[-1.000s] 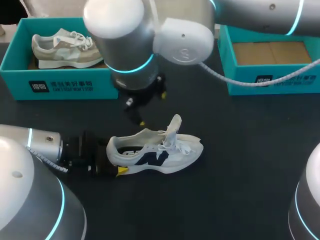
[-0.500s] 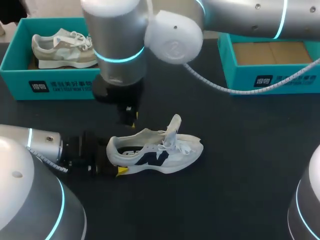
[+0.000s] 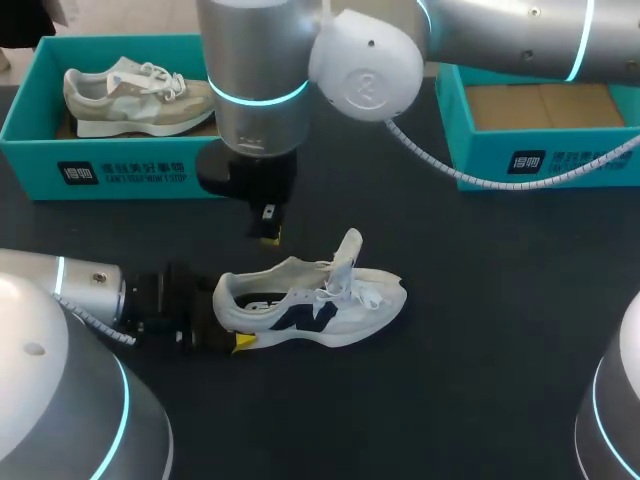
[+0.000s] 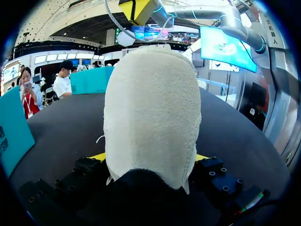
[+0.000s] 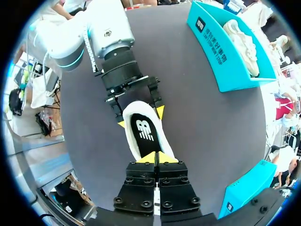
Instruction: Take the shoe out of the shoebox, open the shoe tongue, remove and reinsert the insole, then place the shoe into the shoebox
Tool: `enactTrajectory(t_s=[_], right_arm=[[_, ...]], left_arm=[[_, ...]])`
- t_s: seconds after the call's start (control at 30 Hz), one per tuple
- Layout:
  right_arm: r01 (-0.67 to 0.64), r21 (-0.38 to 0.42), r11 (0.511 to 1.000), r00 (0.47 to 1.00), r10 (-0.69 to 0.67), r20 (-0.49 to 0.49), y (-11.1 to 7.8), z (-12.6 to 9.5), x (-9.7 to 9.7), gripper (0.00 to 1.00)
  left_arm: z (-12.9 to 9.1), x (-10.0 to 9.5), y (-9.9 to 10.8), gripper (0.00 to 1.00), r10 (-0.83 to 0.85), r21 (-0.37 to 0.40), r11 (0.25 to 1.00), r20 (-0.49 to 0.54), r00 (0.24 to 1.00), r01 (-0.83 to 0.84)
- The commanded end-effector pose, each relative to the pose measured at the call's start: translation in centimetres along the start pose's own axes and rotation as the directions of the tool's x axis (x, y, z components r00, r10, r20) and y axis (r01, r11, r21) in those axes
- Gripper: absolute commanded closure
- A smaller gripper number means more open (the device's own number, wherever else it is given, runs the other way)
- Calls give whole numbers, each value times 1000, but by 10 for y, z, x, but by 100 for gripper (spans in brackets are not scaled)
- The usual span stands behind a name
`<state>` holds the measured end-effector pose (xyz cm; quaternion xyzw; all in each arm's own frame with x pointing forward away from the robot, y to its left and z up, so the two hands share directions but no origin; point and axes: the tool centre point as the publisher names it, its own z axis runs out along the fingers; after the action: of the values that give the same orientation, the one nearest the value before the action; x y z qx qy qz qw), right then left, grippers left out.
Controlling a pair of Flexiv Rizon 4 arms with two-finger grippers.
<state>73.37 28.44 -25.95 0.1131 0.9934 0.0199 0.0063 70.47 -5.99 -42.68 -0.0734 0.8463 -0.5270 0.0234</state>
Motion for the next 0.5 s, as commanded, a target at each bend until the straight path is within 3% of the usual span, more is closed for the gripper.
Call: enactTrajectory(t_s=[0.03, 0.1, 0.2, 0.33, 0.4, 0.5], right_arm=[[62, 30, 998, 998, -61, -31, 3, 29, 9, 100], [83, 24, 996, 996, -83, -29, 3, 45, 14, 100], [91, 86, 992, 995, -88, -38, -1, 67, 18, 100], [99, 85, 991, 995, -97, -25, -4, 82, 18, 100], [112, 133, 985, 993, -107, -42, -4, 92, 19, 100], [122, 143, 982, 992, -116, -48, -5, 105, 18, 100]], left_arm=[[6, -1, 6, 100, -1, -2, 1000, -1, 1000, 1], [6, -1, 6, 100, -1, -2, 1000, -1, 1000, 1], [6, -1, 6, 100, -1, -2, 1000, -1, 1000, 1], [6, -1, 6, 100, -1, -2, 1000, -1, 1000, 1], [6, -1, 6, 100, -1, -2, 1000, -1, 1000, 1], [6, -1, 6, 100, -1, -2, 1000, -1, 1000, 1]])
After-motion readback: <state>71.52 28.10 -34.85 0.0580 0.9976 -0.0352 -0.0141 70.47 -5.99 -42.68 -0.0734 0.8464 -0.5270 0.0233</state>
